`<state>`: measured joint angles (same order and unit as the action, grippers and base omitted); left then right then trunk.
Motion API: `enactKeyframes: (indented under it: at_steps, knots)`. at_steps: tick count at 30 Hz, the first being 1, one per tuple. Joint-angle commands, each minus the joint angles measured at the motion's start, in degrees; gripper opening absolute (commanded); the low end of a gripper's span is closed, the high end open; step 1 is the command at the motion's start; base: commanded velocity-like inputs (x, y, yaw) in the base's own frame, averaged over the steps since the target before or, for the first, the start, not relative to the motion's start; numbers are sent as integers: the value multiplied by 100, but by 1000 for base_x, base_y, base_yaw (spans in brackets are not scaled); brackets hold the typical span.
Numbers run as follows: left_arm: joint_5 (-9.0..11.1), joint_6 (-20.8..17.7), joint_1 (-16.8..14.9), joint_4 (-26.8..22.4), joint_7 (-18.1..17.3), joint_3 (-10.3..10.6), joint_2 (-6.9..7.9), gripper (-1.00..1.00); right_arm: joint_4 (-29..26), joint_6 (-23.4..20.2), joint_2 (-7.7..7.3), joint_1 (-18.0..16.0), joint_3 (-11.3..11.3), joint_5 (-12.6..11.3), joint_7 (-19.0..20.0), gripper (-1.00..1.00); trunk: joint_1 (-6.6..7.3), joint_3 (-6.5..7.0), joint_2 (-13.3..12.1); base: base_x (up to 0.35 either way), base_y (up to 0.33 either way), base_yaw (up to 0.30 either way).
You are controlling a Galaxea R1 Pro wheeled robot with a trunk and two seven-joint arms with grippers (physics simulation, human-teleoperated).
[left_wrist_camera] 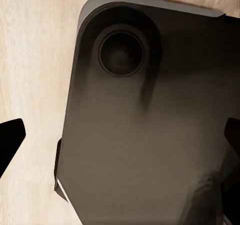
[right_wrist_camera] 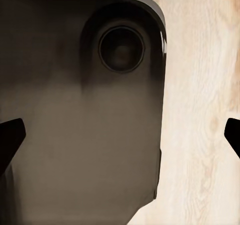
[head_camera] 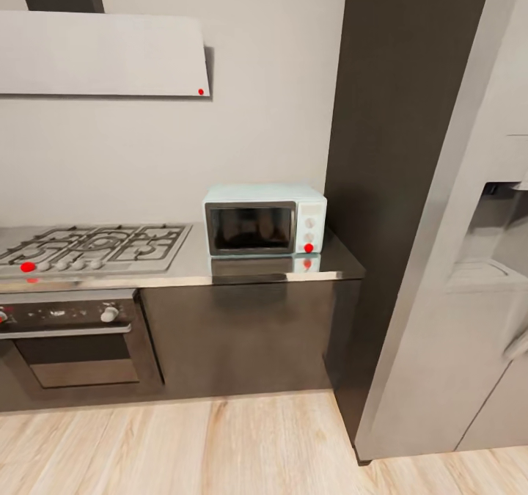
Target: In the kitchen, take the popcorn bag from the countertop, put it into the microwave, and heat it until the popcorn is cooked so the cooked popcorn ends up inside the bag.
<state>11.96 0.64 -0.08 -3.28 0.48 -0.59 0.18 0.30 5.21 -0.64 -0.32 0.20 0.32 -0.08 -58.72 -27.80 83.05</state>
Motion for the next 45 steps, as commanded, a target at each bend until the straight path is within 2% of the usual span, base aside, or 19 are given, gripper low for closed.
enactKeyframes:
  at_steps: [1,23,45]
  knots:
    - [33,7,-1,-4,5,-2,-4,100,5,21,1,-3,3,3,-1,100,-1,-5,2,43,-16,0]
    - [35,7,-1,-6,5,-11,0,100,5,26,3,-3,-1,-4,-1,100,-1,-5,2,3,-1,4]
    - [35,7,-1,-6,5,-8,0,100,5,24,3,-3,-2,-6,-1,100,-1,-5,2,0,0,231]
